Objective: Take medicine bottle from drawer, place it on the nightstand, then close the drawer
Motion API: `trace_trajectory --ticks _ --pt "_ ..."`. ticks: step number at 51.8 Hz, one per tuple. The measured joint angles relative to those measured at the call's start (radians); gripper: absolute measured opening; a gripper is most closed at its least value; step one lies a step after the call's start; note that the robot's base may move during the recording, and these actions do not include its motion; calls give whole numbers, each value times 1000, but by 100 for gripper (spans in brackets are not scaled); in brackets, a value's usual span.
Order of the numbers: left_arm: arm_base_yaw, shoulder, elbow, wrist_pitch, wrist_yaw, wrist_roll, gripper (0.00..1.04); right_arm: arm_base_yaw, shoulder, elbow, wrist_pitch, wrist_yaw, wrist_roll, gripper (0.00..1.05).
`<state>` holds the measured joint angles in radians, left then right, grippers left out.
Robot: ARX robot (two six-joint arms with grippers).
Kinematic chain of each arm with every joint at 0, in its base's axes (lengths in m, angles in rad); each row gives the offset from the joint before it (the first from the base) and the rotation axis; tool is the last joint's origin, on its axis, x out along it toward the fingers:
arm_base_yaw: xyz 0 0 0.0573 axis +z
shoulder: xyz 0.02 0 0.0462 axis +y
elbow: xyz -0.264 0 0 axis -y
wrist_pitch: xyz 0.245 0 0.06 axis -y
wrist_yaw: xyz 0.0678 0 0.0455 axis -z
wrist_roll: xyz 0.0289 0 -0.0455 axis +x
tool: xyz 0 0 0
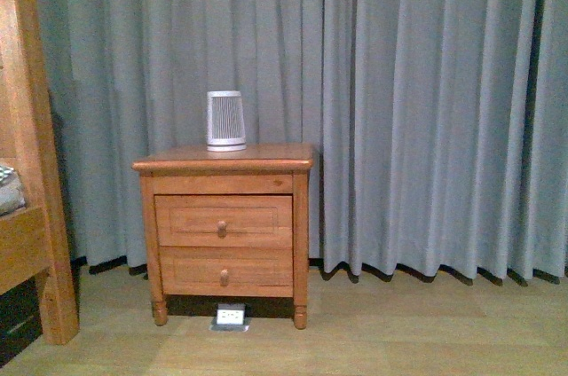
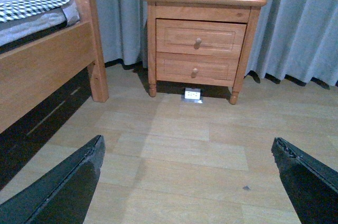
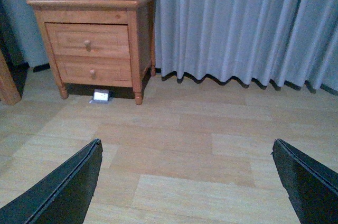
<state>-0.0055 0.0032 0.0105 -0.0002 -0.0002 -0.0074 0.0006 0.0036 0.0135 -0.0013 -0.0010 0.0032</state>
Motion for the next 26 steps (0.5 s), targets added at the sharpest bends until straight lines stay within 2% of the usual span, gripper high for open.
trace_trajectory --ticks 26 --pt "0 0 0 0 0 0 98 0 0 0 0 0 0 98"
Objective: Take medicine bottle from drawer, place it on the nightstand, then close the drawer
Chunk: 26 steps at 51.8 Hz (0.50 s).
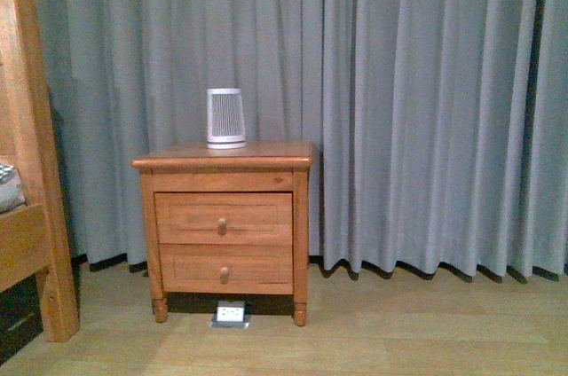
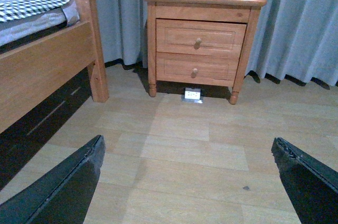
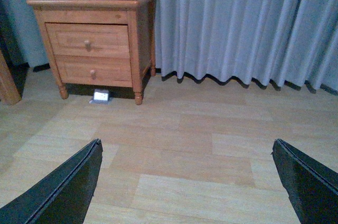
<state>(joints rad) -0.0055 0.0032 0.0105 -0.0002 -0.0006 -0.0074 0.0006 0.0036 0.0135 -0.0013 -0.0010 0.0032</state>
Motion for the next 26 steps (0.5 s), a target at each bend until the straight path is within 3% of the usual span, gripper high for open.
trace_trajectory --ticks 26 --pt "0 0 0 0 0 0 98 0 0 0 0 0 0 98"
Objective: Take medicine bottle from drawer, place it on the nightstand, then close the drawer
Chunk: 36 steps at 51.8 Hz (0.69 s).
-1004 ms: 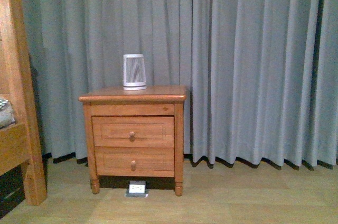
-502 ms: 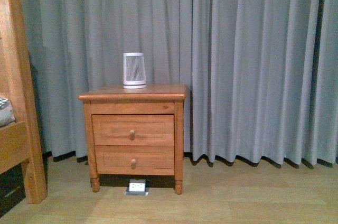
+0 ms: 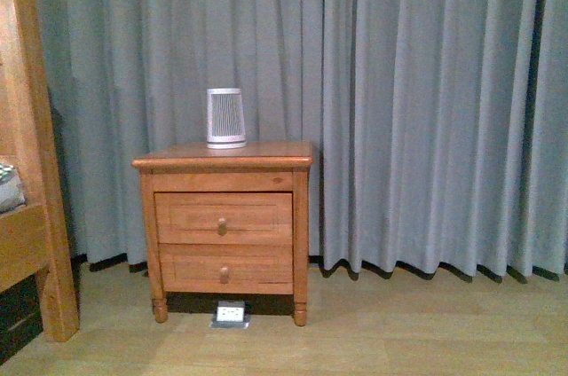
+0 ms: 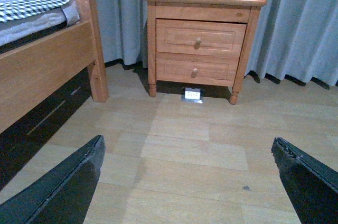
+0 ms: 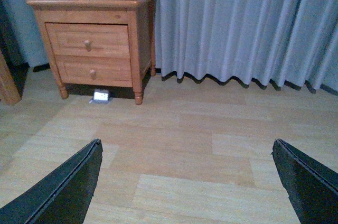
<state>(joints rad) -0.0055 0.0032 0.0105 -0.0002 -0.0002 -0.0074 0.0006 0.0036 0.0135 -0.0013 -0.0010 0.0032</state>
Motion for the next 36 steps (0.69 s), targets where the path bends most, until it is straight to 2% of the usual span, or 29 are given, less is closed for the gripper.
trace_trajectory --ticks 36 --pt "0 0 0 0 0 0 98 0 0 0 0 0 0 98"
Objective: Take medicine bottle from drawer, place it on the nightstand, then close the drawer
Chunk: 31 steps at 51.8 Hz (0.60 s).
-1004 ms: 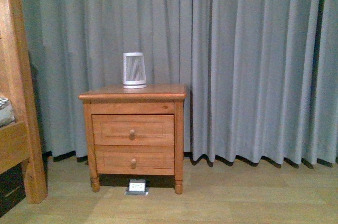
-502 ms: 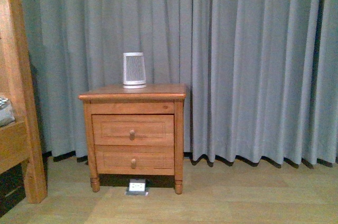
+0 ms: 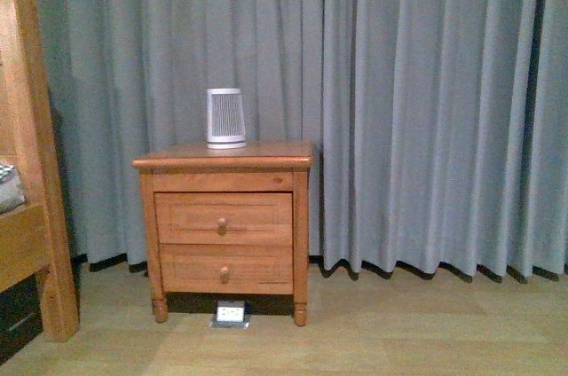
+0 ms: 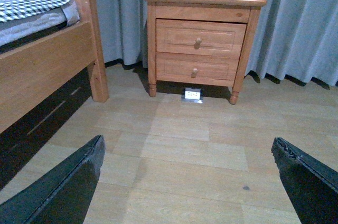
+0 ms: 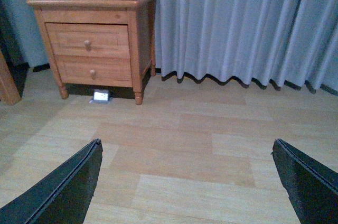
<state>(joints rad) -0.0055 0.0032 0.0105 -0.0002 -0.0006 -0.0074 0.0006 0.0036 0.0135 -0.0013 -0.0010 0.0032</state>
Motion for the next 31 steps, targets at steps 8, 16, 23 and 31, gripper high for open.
trace_trajectory --ticks 8,16,23,31 --pt "0 0 0 0 0 0 98 0 0 0 0 0 0 98" --pt "0 0 0 0 0 0 98 0 0 0 0 0 0 98" --pt "0 0 0 0 0 0 98 0 0 0 0 0 0 98" --pt "0 0 0 0 0 0 98 0 0 0 0 0 0 98"
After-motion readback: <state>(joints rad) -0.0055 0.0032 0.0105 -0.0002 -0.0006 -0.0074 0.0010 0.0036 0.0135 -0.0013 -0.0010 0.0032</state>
